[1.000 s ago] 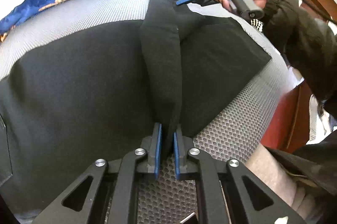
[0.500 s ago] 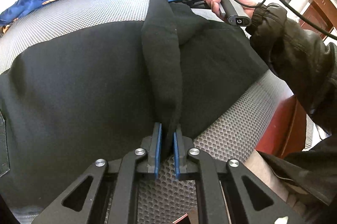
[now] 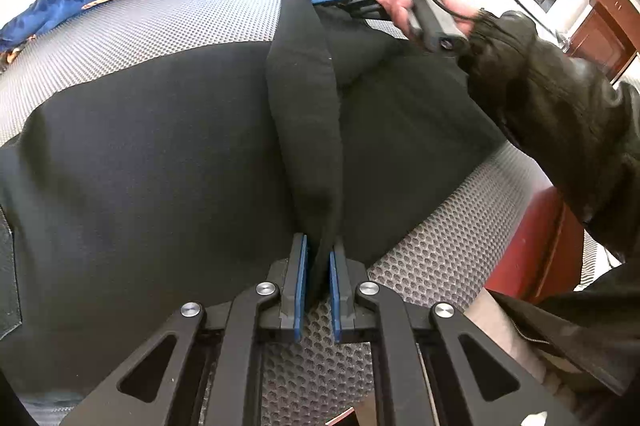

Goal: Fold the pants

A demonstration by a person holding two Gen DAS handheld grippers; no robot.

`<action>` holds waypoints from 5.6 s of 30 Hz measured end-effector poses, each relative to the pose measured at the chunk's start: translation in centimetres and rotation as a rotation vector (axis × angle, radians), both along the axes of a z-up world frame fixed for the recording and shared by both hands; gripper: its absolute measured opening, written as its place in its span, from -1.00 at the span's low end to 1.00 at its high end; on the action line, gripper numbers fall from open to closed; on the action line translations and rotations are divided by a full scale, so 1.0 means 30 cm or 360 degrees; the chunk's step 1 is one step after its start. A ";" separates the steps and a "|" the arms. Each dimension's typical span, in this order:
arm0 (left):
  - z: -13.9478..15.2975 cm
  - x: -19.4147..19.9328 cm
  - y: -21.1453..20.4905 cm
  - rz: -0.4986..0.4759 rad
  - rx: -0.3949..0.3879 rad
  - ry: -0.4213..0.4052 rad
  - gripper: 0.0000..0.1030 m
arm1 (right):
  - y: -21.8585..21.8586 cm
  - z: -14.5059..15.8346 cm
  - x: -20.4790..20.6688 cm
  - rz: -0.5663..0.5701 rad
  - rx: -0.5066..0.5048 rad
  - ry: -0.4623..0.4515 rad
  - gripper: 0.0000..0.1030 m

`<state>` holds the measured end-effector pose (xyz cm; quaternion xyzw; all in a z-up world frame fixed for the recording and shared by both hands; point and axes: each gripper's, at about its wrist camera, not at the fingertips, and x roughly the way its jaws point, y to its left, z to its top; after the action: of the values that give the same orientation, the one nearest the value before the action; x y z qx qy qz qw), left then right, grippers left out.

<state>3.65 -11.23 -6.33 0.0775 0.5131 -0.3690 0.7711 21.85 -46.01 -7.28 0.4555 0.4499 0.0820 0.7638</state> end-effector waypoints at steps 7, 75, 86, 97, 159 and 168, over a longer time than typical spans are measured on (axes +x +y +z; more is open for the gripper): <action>-0.013 -0.003 -0.004 0.0016 0.0000 0.0011 -0.85 | -0.017 -0.002 0.055 -0.0037 0.0048 0.0004 -0.63; 0.086 0.198 0.245 0.0413 -0.0017 -0.0461 0.08 | -0.042 0.384 -0.912 -0.0482 -0.0906 0.0164 -0.50; -0.079 0.208 0.337 0.0467 0.0147 -0.0346 -0.36 | 0.586 0.363 -0.248 0.0688 -0.0631 -0.0082 -0.50; -0.084 0.171 0.399 0.0523 0.0036 -0.0272 -0.35 | 0.925 0.127 0.149 0.1341 -0.0315 0.0158 -0.50; -0.075 0.144 0.407 0.0415 -0.0030 -0.0338 -0.16 | 1.067 0.098 0.203 0.1279 -0.0287 0.0011 -0.57; -0.091 0.159 0.417 0.0440 -0.0026 -0.0325 -0.11 | 1.091 0.055 0.181 0.1555 -0.0108 0.0008 -0.06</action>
<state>8.40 1.27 -9.05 0.0371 0.4349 -0.2538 0.8632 27.28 -13.28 -5.64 0.1662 0.6153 0.4150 0.6492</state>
